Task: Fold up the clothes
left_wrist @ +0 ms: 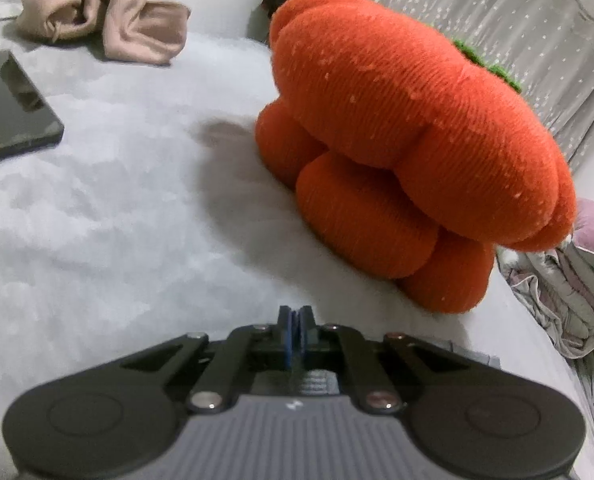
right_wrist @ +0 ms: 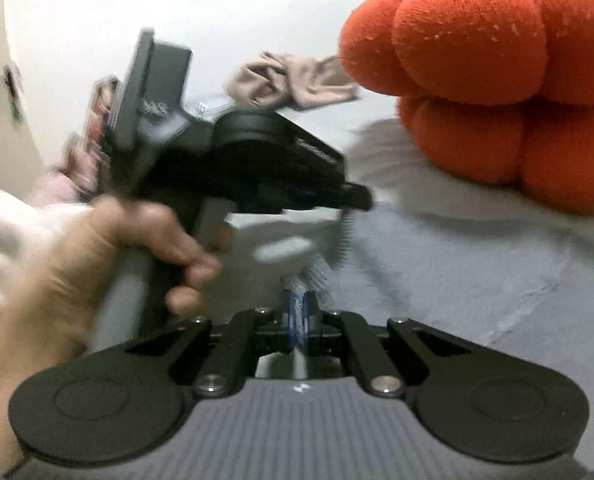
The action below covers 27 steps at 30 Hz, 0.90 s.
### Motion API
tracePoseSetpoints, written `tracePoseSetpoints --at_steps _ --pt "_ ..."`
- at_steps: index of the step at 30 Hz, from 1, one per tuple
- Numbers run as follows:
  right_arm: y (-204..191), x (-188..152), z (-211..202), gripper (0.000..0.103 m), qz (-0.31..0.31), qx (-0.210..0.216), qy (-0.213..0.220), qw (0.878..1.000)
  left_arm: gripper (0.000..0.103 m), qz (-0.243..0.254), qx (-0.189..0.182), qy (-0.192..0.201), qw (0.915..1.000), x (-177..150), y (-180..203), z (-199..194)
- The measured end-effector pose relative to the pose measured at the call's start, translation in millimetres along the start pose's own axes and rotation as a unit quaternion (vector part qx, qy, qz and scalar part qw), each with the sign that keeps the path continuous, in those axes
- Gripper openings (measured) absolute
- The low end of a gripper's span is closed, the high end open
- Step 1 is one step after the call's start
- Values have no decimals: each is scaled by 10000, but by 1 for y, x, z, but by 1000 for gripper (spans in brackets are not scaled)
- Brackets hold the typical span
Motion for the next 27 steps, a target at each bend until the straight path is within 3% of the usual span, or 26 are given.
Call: tracePoseSetpoints --at_steps 3,8,10,11,12,13,14,15,18,22,25,27 --pt "1 -3 6 4 240 353 -153 9990 3 143 145 99 9997 1 2 -1" --pt "6 -9 18 7 539 471 -322 9969 6 549 518 -74 9971 -4 7 8" --pt "3 -8 17 15 547 504 -299 9968 8 652 465 -32 9968 -3 12 6" --pt "2 -8 16 16 557 524 -285 9967 14 659 382 5 9971 -2 15 4" --pt "1 -7 15 20 574 527 -275 9966 28 666 299 42 9973 -1 17 1" --pt "0 -6 13 33 574 522 -253 9967 38 673 216 79 9975 0 19 -1" --pt "-1 -4 9 42 559 481 -192 9971 55 680 133 116 9975 1 21 -4" --pt "-1 -2 4 52 532 417 -131 9976 61 686 50 153 9975 2 23 -6" --pt "3 4 -11 65 440 -46 50 9990 72 706 -198 265 9970 5 30 -14" --pt "26 8 -34 67 849 -741 47 9936 82 731 -530 413 9951 8 39 -23" --pt "46 1 -64 80 982 -1456 182 9843 90 942 -1029 314 9897 1 54 -21" --pt "61 -11 -88 85 1107 -2055 347 9717 93 1183 -1361 75 9836 -11 66 -11"
Point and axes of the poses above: each gripper's, at about its wrist camera, not at the fingertips, and z roughly the way its jaws point, y to its right, x to its top, the point moved 2 cm from there along z, roughly the way its jaws point, and after that the axes turned 8 degrees about -x, right-handed, at the moved point
